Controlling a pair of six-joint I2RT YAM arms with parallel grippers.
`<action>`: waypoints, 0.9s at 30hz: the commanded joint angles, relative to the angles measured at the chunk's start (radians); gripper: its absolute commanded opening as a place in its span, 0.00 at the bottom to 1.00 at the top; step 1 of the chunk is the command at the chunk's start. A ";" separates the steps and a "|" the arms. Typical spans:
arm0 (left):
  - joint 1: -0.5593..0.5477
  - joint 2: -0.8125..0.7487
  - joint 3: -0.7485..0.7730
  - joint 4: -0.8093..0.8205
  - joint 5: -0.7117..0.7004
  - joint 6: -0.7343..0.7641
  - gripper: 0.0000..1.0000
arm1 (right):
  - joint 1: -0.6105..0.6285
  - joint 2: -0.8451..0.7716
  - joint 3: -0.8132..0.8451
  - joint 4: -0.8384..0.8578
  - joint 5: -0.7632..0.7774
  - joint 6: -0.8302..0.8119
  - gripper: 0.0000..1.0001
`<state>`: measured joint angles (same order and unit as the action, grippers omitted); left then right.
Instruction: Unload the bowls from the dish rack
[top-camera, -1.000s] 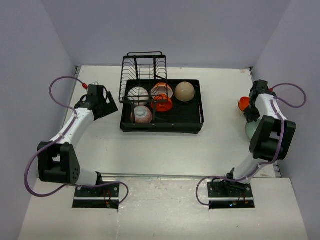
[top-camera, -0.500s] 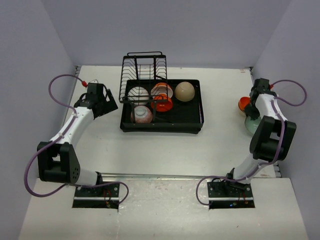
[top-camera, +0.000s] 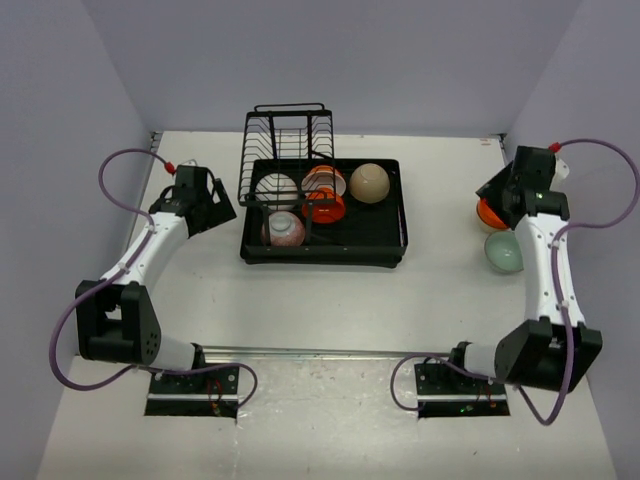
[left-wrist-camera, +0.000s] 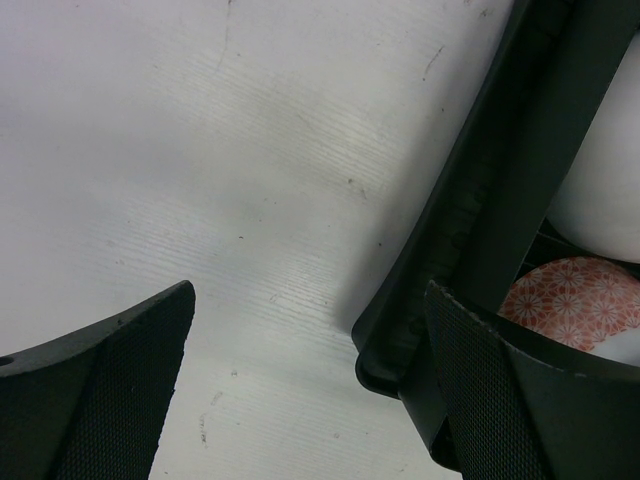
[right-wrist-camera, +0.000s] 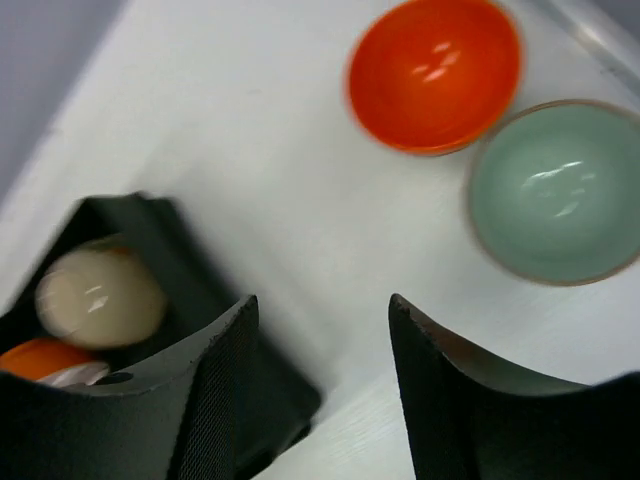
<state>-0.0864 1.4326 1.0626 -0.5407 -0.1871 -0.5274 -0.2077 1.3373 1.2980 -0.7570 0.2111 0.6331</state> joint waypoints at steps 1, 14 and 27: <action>-0.004 -0.004 0.036 0.001 -0.012 0.018 0.96 | 0.045 -0.159 -0.015 0.062 -0.227 0.237 0.57; -0.004 -0.006 0.099 -0.028 -0.002 0.009 0.96 | 0.474 -0.170 -0.510 0.881 -0.305 1.275 0.54; -0.004 -0.031 0.108 -0.045 -0.017 -0.011 0.96 | 0.737 0.172 -0.201 0.709 -0.113 1.309 0.51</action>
<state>-0.0864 1.4384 1.1351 -0.5686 -0.1890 -0.5312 0.4950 1.4570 1.0416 -0.0101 0.0120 1.8874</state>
